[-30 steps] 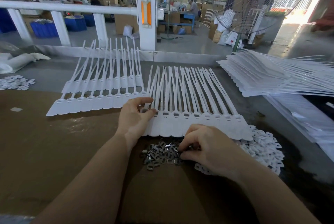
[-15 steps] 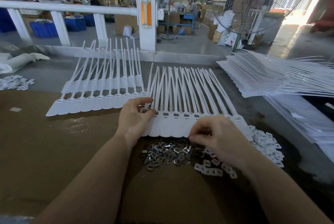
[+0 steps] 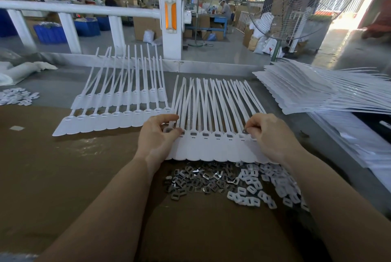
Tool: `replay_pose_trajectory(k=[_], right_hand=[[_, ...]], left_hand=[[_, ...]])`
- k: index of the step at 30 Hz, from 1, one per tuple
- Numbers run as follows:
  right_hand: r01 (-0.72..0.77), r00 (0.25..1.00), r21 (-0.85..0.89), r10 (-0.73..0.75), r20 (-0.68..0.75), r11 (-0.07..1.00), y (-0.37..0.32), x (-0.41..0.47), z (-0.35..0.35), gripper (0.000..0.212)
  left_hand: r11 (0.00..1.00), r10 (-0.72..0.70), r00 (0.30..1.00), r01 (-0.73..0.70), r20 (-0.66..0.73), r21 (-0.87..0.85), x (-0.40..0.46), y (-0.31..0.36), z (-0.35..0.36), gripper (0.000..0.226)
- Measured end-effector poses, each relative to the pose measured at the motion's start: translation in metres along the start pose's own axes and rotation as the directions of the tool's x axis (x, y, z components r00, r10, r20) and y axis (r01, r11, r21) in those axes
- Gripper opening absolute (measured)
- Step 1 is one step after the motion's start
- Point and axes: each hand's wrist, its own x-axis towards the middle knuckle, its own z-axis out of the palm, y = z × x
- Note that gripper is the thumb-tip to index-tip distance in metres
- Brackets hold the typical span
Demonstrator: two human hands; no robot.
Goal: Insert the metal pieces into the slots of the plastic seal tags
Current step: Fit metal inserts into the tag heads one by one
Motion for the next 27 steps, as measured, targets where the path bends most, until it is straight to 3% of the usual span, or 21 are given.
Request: replay_pose_trajectory(k=[13,27], right_hand=[[0.027,0.992,-0.068,-0.018,0.121,0.997,-0.005,0.004,-0.003,0.015],[0.036,0.993,0.08,-0.027,-0.118,0.996,-0.004,-0.007,0.002,0.016]], left_hand=[[1.0,0.002,1.0,-0.002,0.0,0.029,-0.001,0.001,0.0,0.028],[1.0,0.008,1.0,-0.008,0.006,0.018,-0.002,0.002,-0.001,0.025]])
